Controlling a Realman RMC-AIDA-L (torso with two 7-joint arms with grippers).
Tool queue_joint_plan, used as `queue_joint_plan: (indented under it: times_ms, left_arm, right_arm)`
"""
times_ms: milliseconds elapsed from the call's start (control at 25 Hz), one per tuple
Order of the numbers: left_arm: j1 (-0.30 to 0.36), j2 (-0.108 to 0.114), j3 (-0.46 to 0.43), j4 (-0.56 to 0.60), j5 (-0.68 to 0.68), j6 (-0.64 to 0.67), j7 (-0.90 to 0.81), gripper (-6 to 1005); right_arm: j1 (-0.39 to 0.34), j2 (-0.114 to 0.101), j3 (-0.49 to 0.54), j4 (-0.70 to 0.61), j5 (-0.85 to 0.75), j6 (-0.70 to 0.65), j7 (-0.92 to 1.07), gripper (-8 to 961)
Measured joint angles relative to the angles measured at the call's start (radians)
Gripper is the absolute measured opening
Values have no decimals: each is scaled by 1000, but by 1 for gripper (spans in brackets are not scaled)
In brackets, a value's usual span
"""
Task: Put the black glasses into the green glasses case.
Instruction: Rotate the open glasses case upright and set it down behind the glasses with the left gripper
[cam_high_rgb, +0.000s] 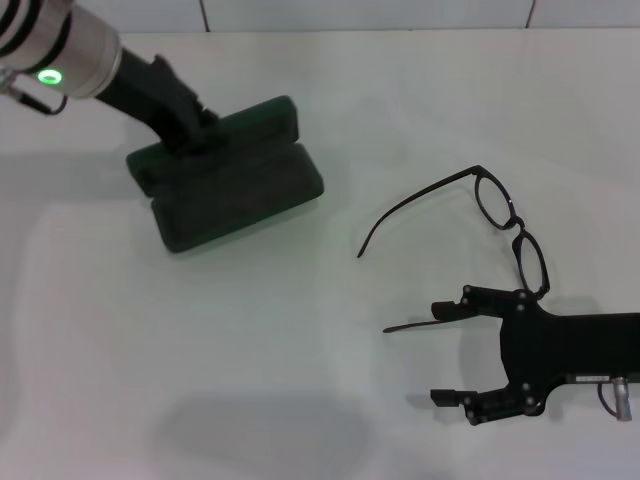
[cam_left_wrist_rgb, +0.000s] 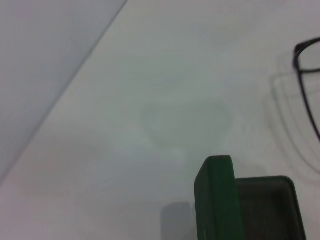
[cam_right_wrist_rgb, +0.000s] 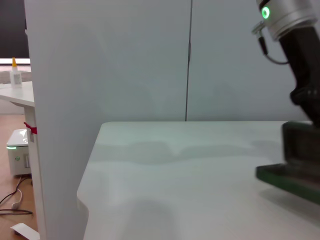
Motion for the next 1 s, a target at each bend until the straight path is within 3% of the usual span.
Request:
queue_joint_plan:
  times_ms: [200, 320, 440, 1000]
  left_arm:
    - [-41, -24, 14, -8, 7, -28, 80, 210]
    - [-42, -36, 77, -13, 20, -89, 85, 210]
    - [-42, -42, 140, -32, 20, -138, 88, 209]
    - [-71, -54, 182, -96, -15, -165, 130, 269]
  right_arm:
    - [-5, 1, -1, -3, 0, -3, 0, 874]
    - [-6, 3, -1, -2, 0, -6, 0, 874]
    - [-7, 3, -2, -2, 0, -9, 0, 874]
    - [-20, 11, -2, -4, -11, -9, 2, 873]
